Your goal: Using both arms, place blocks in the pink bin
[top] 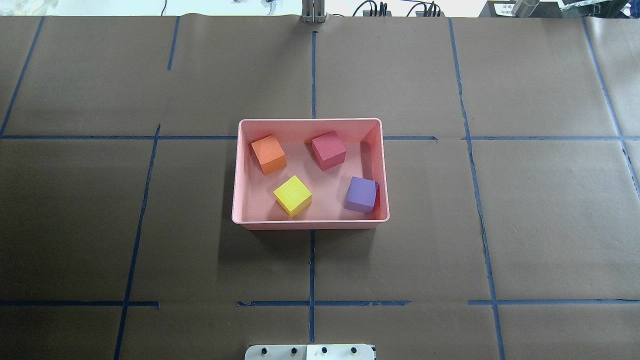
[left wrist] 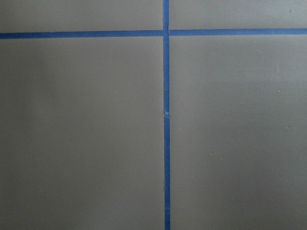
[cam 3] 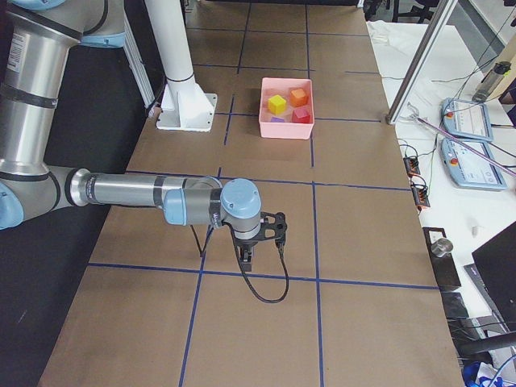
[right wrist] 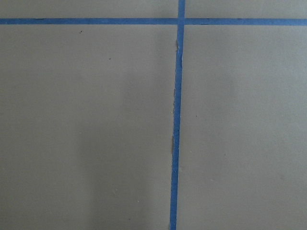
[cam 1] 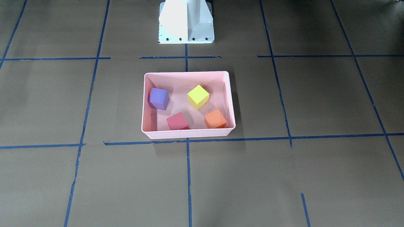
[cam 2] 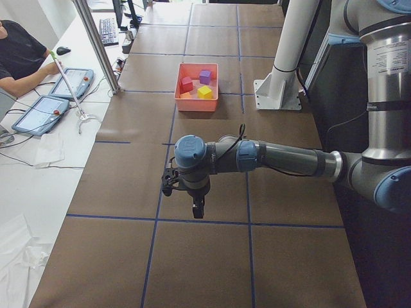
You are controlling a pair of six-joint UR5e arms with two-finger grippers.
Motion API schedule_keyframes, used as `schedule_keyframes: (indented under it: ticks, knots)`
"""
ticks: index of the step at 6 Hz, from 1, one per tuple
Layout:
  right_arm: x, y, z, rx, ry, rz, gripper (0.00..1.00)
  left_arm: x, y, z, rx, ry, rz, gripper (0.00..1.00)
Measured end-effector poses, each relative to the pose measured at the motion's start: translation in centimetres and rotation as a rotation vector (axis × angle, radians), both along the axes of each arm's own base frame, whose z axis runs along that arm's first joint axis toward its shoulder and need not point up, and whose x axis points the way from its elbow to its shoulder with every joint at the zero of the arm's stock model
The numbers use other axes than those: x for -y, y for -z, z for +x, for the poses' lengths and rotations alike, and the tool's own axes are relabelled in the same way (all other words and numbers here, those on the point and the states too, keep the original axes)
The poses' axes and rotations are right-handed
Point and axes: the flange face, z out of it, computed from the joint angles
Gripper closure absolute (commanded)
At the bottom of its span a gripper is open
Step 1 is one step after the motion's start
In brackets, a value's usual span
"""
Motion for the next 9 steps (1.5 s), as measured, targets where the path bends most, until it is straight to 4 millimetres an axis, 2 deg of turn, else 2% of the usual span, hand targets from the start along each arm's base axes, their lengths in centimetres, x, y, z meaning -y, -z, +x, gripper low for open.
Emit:
schedule_keyframes:
  ticks: [2, 5, 9]
  knots:
    - [0.0, -0.1, 0.1, -0.008, -0.001, 0.0, 0.0, -1.1, -1.1, -0.4, 0.002, 0.01, -0.02, 0.0]
    - [0.3, -0.1, 0.1, -0.014, -0.004, 0.001, 0.0, -1.6, -4.2, -1.3, -0.002, 0.03, -0.081, 0.0]
    - [0.1, -0.3, 0.1, -0.015, -0.002, 0.0, 0.0, -0.3, -4.6, -1.4, 0.002, 0.031, -0.036, 0.0]
